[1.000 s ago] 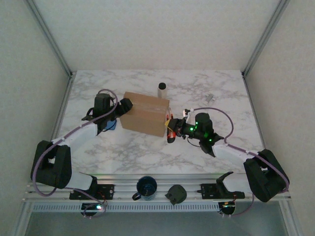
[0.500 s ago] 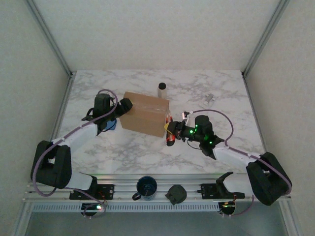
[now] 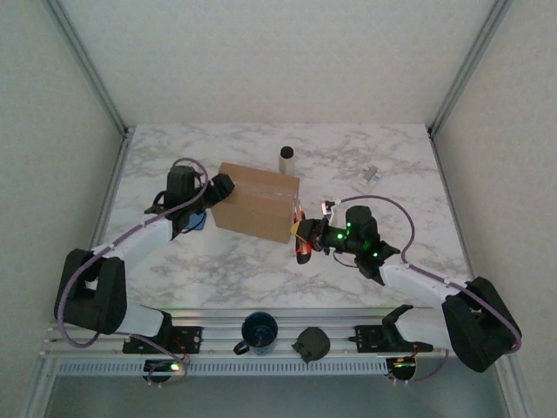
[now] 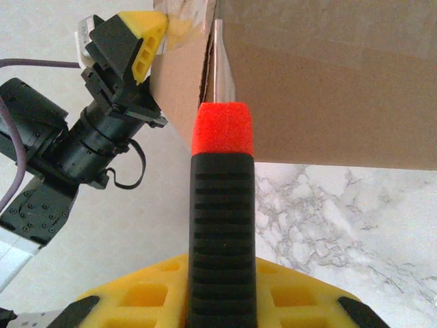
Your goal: Unpack the express box
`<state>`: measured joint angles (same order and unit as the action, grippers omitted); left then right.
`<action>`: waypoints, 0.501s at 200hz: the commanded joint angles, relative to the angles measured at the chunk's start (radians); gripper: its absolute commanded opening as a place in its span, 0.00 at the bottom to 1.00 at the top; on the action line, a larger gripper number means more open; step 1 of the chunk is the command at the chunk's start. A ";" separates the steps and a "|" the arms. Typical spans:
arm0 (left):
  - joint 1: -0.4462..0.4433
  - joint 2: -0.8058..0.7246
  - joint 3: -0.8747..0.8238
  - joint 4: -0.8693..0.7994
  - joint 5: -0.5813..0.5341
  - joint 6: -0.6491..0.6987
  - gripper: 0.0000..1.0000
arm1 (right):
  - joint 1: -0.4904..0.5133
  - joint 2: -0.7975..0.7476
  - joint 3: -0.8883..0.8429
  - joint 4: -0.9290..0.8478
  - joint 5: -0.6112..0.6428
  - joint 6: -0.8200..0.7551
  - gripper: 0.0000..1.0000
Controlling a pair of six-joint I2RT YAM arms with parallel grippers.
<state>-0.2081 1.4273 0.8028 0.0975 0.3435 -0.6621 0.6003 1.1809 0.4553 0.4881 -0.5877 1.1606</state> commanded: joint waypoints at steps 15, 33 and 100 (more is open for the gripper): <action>-0.004 0.079 -0.071 -0.230 -0.103 -0.068 0.75 | 0.050 -0.017 -0.049 0.006 -0.167 0.002 0.00; -0.002 0.080 -0.071 -0.228 -0.103 -0.068 0.76 | 0.049 -0.024 -0.051 0.009 -0.168 0.005 0.00; -0.003 0.084 -0.070 -0.227 -0.103 -0.068 0.75 | 0.049 -0.062 -0.060 0.014 -0.184 0.010 0.00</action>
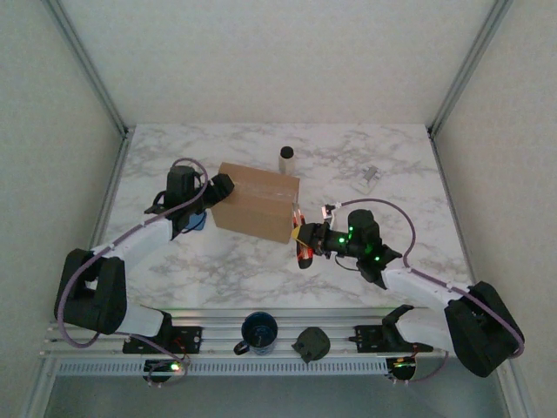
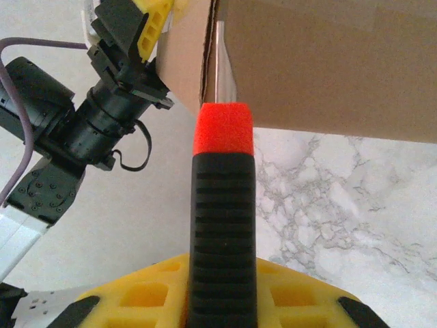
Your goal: Unpack the express box
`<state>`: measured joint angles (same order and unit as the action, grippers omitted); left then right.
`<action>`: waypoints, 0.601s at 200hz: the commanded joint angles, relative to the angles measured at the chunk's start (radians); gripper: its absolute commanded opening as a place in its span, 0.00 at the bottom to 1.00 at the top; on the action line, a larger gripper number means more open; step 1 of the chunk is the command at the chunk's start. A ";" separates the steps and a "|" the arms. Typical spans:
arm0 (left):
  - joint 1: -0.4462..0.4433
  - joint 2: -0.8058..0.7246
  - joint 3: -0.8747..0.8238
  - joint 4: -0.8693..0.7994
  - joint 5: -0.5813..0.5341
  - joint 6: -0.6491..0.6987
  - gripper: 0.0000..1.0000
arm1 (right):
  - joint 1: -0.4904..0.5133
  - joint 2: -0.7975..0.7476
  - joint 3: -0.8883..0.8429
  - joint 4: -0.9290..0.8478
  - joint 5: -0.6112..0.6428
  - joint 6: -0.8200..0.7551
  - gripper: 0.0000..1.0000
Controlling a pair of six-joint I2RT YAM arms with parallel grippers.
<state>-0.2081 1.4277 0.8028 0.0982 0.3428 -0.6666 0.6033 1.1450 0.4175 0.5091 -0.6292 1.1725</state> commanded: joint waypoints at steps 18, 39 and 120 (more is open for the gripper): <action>-0.004 0.084 -0.070 -0.228 -0.102 -0.063 0.75 | 0.047 -0.040 -0.024 -0.014 -0.144 -0.004 0.00; -0.003 0.084 -0.068 -0.228 -0.102 -0.062 0.76 | 0.047 -0.054 -0.029 -0.028 -0.142 -0.005 0.00; -0.002 0.078 -0.049 -0.242 -0.086 -0.041 0.76 | -0.116 -0.211 0.219 -0.809 0.122 -0.383 0.00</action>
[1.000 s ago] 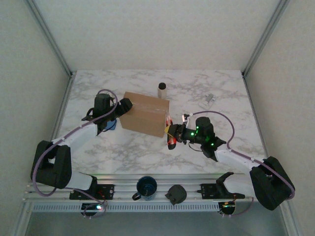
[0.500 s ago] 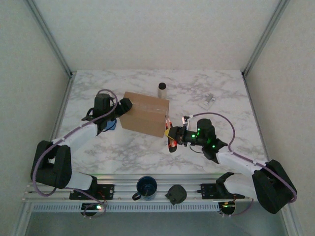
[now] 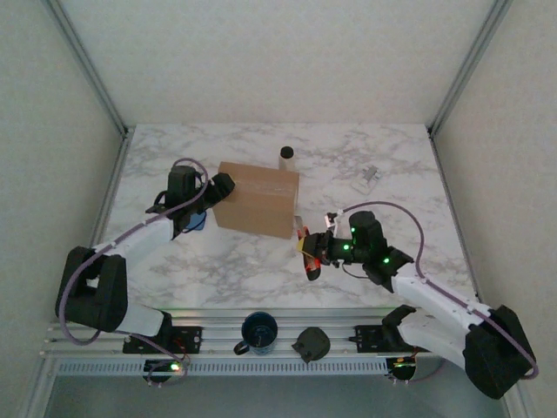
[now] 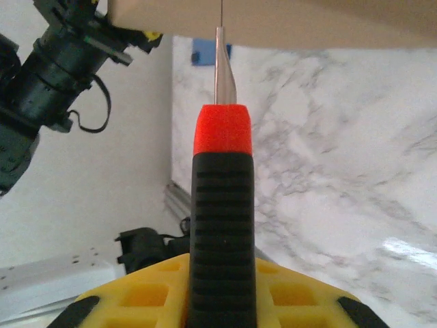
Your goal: Unpack the express box
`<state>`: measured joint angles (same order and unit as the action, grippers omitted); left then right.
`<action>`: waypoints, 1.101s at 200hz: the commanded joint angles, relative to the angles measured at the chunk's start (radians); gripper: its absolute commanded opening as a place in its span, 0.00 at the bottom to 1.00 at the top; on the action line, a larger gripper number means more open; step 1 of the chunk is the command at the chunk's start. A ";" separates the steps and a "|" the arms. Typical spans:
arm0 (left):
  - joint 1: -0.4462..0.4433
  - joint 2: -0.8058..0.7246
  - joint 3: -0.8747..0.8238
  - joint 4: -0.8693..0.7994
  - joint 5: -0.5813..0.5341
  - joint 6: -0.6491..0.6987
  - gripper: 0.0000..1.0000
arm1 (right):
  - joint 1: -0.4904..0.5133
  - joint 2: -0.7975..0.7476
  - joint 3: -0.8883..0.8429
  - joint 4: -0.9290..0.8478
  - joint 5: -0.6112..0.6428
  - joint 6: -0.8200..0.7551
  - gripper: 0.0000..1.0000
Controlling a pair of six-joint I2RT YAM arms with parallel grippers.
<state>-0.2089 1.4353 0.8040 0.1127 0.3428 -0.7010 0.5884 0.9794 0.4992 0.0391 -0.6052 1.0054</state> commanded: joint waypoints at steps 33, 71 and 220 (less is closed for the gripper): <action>-0.002 0.049 0.015 -0.309 -0.079 0.037 0.77 | -0.236 0.049 0.314 -0.604 0.200 -0.442 0.00; -0.002 0.024 0.119 -0.378 -0.094 0.082 0.80 | -0.287 0.299 0.421 -0.744 0.433 -0.554 0.00; -0.001 -0.009 0.216 -0.389 -0.106 0.132 0.85 | -0.253 0.797 0.539 -0.683 0.723 -0.484 0.00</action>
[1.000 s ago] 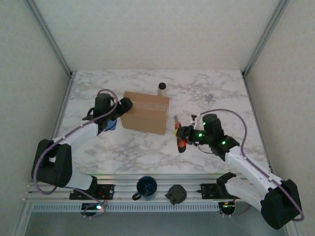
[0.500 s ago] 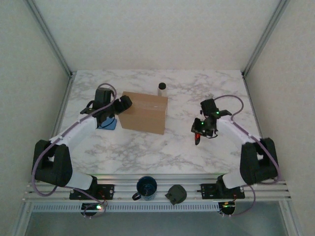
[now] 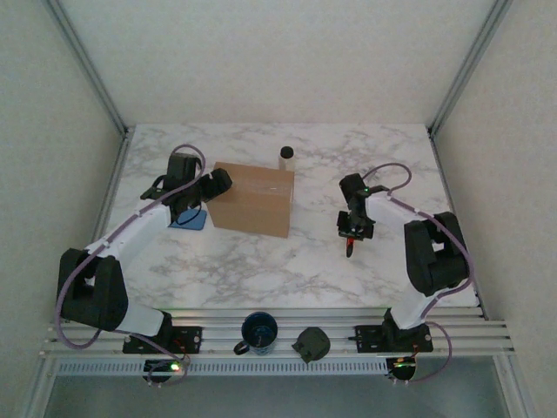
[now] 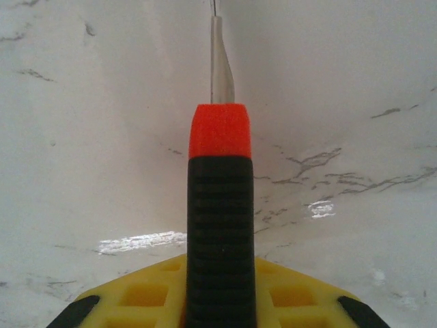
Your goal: Unpack the express box
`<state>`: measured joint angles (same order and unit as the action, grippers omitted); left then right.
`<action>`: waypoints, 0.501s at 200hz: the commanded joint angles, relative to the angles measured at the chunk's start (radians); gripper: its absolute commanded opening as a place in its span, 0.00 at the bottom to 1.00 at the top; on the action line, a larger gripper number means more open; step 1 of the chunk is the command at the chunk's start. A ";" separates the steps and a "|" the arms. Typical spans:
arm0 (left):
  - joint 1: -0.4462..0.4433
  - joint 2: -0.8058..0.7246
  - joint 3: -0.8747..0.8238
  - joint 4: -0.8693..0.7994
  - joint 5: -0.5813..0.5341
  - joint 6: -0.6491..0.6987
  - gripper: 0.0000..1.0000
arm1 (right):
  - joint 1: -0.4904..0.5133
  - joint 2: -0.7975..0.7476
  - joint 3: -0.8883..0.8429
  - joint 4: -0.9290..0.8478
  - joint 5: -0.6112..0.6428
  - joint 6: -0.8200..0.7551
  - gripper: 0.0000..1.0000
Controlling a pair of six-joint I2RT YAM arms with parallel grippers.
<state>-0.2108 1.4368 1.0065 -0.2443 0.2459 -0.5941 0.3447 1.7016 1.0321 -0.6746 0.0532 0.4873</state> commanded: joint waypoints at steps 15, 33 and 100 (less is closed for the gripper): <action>0.001 -0.014 0.015 -0.027 -0.004 0.027 0.85 | -0.002 0.092 0.009 0.038 0.063 0.043 0.00; 0.001 -0.018 0.023 -0.026 0.001 0.028 0.85 | 0.011 0.104 0.012 0.035 0.070 0.053 0.00; 0.001 -0.035 0.032 -0.042 -0.003 0.034 0.85 | 0.022 0.095 -0.002 0.017 0.056 0.080 0.20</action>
<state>-0.2108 1.4277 1.0122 -0.2481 0.2489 -0.5793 0.3721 1.7561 1.0451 -0.6827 0.0784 0.5282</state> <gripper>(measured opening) 0.853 0.202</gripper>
